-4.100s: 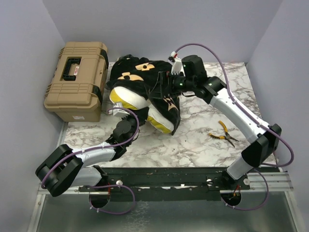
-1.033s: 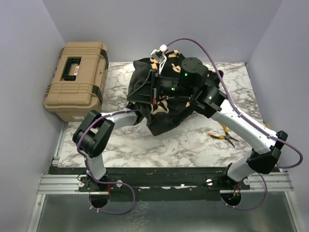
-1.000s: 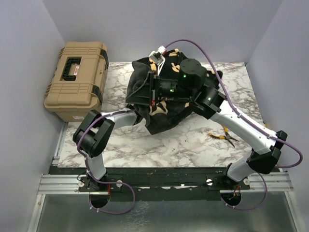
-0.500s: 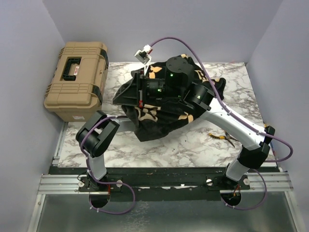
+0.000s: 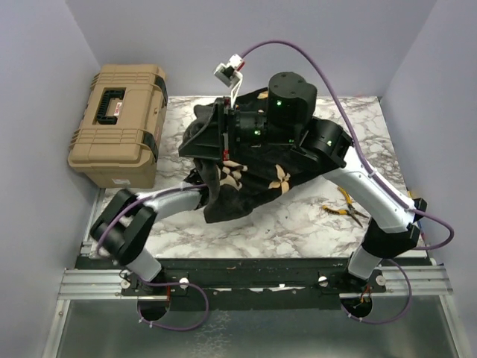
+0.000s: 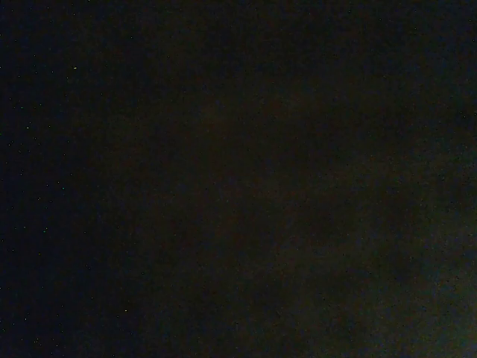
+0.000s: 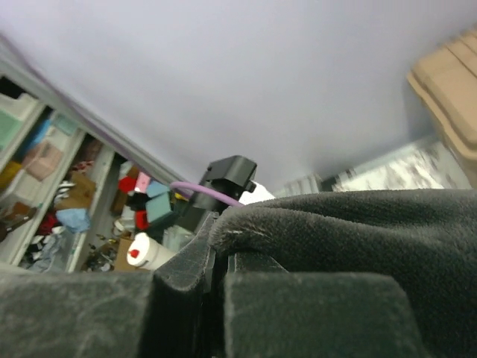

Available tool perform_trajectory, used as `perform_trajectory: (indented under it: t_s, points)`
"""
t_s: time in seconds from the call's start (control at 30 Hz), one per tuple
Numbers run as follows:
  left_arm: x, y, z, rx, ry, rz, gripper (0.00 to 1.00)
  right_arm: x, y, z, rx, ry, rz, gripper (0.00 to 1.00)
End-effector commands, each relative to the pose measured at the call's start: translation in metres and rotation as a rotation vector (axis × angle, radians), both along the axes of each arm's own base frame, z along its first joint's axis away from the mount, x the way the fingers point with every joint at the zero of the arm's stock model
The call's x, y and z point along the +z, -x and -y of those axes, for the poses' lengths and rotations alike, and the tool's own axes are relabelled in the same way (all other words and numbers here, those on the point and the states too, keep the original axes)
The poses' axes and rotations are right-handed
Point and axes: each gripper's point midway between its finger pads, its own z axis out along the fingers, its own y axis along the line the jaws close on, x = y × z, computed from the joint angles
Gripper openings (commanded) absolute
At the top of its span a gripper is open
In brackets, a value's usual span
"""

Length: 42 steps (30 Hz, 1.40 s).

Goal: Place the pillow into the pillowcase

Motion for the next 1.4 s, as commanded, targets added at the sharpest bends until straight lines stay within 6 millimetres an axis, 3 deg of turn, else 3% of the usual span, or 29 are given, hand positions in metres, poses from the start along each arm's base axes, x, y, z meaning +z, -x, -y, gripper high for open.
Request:
perform_trajectory:
  t_s: [0.0,0.13,0.23,0.33,0.4,0.43,0.5,0.63,0.7,0.77,0.87,0.97,1.1,1.13,1.27,1.37]
  points:
    - [0.066,-0.008,-0.063,0.265,-0.177,0.131,0.00,0.113,0.081,0.036,0.344,-0.352,0.148,0.00]
    - [0.182,0.023,-0.122,0.448,-0.222,0.366,0.00,0.114,0.081,0.032,0.447,-0.374,0.121,0.00]
    - [0.261,0.052,-0.155,0.525,-0.243,0.504,0.00,0.114,0.081,0.035,0.486,-0.378,0.124,0.00]
    - [0.319,0.068,-0.168,0.541,-0.282,0.567,0.00,0.117,0.076,0.041,0.460,-0.389,0.132,0.00]
    - [0.348,0.070,-0.163,0.514,-0.293,0.590,0.00,0.110,0.067,0.042,0.424,-0.374,0.117,0.00]
    - [0.352,0.066,-0.155,0.491,-0.304,0.591,0.00,0.107,0.063,0.045,0.399,-0.367,0.113,0.00]
    - [0.334,0.050,-0.133,0.423,-0.367,0.566,0.00,0.098,0.052,0.049,0.330,-0.345,0.095,0.00]
    - [0.268,0.014,-0.081,0.278,-0.407,0.451,0.00,0.082,0.035,0.061,0.195,-0.289,0.094,0.00]
    - [0.242,0.005,-0.061,0.217,-0.386,0.409,0.00,0.070,0.028,0.064,0.133,-0.234,0.105,0.00]
    - [0.221,0.002,-0.053,0.203,-0.329,0.390,0.00,0.050,0.020,0.064,0.080,-0.160,0.093,0.01]
    - [0.196,0.006,-0.072,0.292,-0.218,0.351,0.00,0.017,0.018,0.061,0.089,-0.075,0.066,0.16]
    - [0.167,0.018,-0.109,0.417,-0.163,0.298,0.00,-0.003,0.016,0.062,0.079,-0.028,0.066,0.36]
    - [0.140,0.041,-0.149,0.512,-0.154,0.271,0.00,-0.005,-0.003,0.078,-0.084,-0.014,0.147,0.84]
    - [0.135,0.046,-0.156,0.522,-0.154,0.270,0.00,-0.004,-0.006,0.082,-0.106,-0.004,0.165,0.90]
    - [0.111,0.068,-0.184,0.574,-0.121,0.228,0.00,0.006,-0.014,0.090,-0.166,0.008,0.228,0.98]
    - [0.091,0.083,-0.201,0.603,-0.031,0.174,0.00,-0.002,-0.036,0.099,-0.312,0.063,0.196,0.99]
